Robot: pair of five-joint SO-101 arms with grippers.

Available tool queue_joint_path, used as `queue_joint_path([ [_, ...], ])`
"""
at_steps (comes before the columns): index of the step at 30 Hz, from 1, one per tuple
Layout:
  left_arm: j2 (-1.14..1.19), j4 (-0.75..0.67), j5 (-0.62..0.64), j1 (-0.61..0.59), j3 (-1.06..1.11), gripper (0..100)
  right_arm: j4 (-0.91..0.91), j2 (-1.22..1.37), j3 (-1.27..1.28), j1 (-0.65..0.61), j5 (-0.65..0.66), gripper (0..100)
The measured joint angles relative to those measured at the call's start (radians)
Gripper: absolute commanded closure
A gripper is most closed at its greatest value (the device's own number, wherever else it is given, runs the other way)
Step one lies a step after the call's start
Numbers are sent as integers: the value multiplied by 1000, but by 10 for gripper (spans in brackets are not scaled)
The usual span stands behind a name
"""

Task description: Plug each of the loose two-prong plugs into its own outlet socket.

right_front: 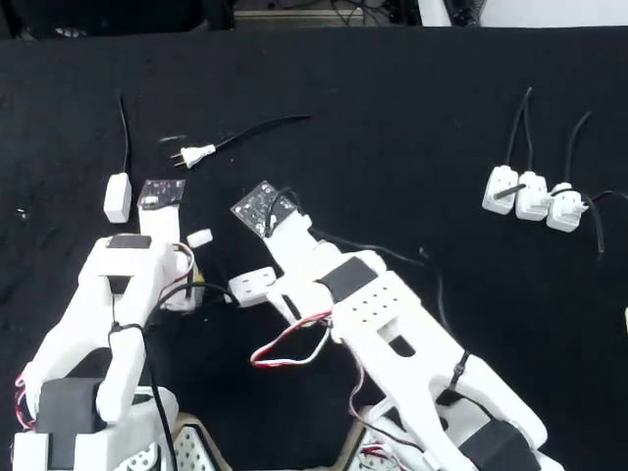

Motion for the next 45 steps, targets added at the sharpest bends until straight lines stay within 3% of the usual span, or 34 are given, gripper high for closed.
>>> queue_joint_path([
  [7,-97,25,-14,0,66,822,210,157,-252,0,0,988],
  [15,-410,-14,6,0,270,823,522,457,-655,2,-3,988],
  [20,-574,-8,6,0,350,820,628,664,-873,2,-37,988],
  [30,-667,-8,6,0,376,820,674,925,-1105,3,-41,988],
  [45,-667,-8,6,2,376,820,720,945,-1131,-54,-44,988],
])
